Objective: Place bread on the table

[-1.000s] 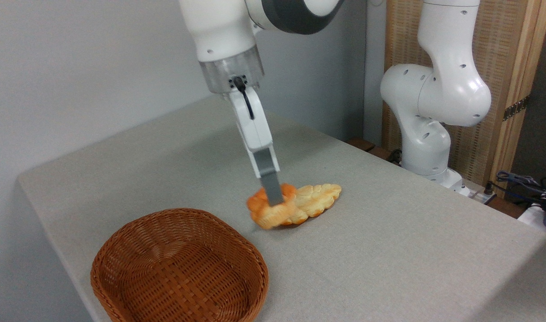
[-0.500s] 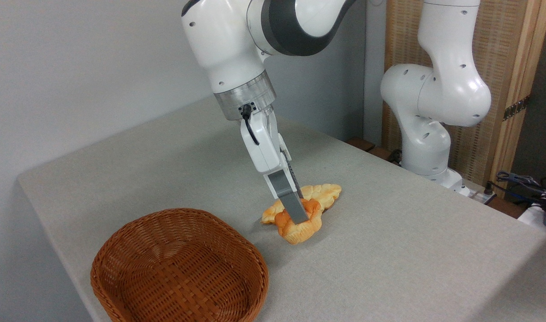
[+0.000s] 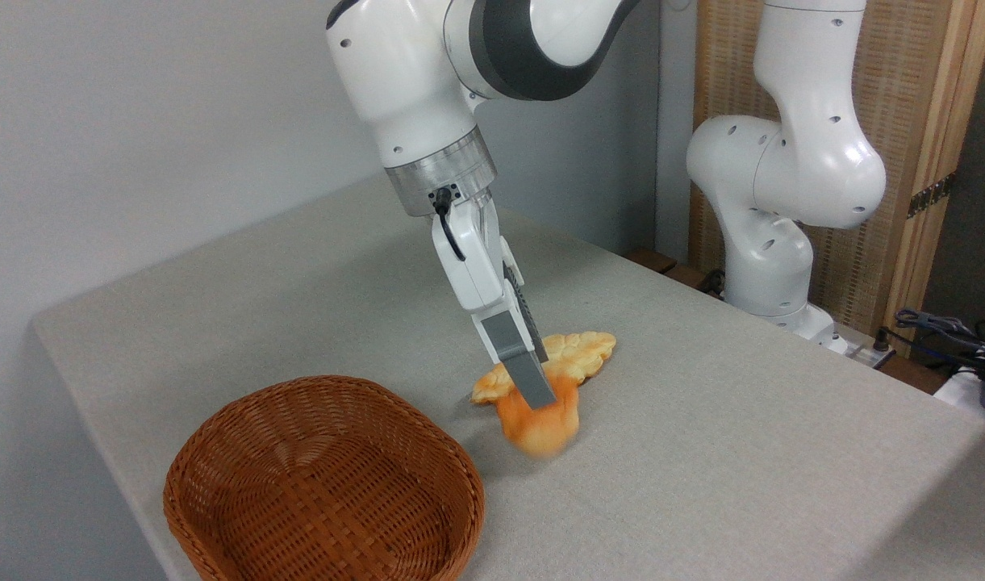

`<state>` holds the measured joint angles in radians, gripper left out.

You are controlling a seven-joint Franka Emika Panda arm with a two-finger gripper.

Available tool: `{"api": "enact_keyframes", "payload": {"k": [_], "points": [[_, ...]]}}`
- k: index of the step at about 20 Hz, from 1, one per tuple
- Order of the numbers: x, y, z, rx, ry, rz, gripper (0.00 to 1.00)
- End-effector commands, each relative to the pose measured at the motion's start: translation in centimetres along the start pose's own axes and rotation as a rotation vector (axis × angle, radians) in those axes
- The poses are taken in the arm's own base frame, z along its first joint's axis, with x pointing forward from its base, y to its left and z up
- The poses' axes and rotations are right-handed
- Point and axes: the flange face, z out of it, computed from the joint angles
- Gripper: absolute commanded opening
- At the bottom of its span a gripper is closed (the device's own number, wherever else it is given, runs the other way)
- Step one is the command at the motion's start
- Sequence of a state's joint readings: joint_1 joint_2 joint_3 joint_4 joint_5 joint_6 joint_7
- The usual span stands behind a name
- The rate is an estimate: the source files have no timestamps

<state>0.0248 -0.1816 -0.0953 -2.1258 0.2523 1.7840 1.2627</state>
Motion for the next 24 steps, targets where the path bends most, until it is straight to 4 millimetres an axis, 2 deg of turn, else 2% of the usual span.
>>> {"api": "enact_keyframes", "payload": {"k": [1,3,5,7,9,13,17,20,24], "points": [[-0.1,-0.1,-0.4,0.016,-0.012,0.02,1.0],[-0.2,-0.2,-1.2,0.03,0.003,-0.003,1.0],[-0.5,-0.8,-4.5,0.077,0.063,-0.1,1.0],[-0.8,-1.1,-7.7,0.075,0.188,-0.289,1.0],[-0.8,-1.4,-9.8,0.066,0.278,-0.418,1.0],[-1.0,-2.6,-12.4,0.051,0.367,-0.588,1.0],[-1.0,-4.3,-13.8,0.023,0.371,-0.648,1.0],[-0.9,-4.8,-14.6,-0.019,0.382,-0.646,1.0],[-1.1,-5.0,-14.6,-0.02,0.385,-0.644,1.0]]}}
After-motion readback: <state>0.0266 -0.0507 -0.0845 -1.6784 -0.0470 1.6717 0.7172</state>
